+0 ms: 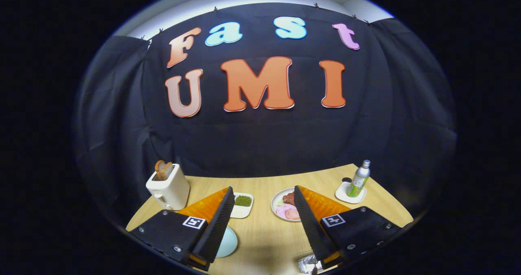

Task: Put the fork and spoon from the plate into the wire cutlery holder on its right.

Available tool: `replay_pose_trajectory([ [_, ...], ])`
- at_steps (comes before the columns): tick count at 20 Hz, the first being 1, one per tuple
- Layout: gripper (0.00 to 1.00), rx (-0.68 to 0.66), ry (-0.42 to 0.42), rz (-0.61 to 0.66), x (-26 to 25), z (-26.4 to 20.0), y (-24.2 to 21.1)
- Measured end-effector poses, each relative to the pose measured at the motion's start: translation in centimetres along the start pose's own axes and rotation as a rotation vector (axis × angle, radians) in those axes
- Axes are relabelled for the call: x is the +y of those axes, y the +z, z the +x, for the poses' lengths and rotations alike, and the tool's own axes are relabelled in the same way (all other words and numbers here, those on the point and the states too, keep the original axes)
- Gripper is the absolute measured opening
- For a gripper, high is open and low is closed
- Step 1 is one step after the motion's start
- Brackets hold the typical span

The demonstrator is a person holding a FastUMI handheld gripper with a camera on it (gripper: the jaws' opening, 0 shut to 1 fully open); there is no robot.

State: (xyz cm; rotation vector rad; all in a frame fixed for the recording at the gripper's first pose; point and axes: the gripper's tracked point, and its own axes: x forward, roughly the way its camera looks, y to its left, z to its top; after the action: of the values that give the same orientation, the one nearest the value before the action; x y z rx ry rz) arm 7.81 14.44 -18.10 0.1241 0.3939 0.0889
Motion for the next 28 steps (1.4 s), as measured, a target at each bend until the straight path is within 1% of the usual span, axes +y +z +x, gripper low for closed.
replay_pose_trajectory([
  [5, 0.89, 0.131, 0.110, 0.011, 8.5, 2.0, -4.0],
  [8, 0.89, 0.208, 0.159, -0.014, 12.3, 2.9, -6.3],
  [10, 0.89, 0.303, 0.185, -0.021, 14.2, 3.4, -8.9],
  [14, 0.89, 0.520, 0.218, -0.045, 16.1, 4.0, -14.5],
  [18, 0.89, 0.767, 0.222, -0.095, 17.0, 3.6, -20.9],
  [22, 0.87, 0.921, 0.204, -0.124, 17.6, 3.5, -25.0],
  [26, 0.82, 1.056, 0.187, -0.149, 18.1, 3.9, -28.5],
  [27, 0.79, 1.089, 0.188, -0.156, 18.1, 3.9, -29.3],
  [28, 0.73, 1.109, 0.179, -0.159, 18.1, 3.6, -29.0],
])
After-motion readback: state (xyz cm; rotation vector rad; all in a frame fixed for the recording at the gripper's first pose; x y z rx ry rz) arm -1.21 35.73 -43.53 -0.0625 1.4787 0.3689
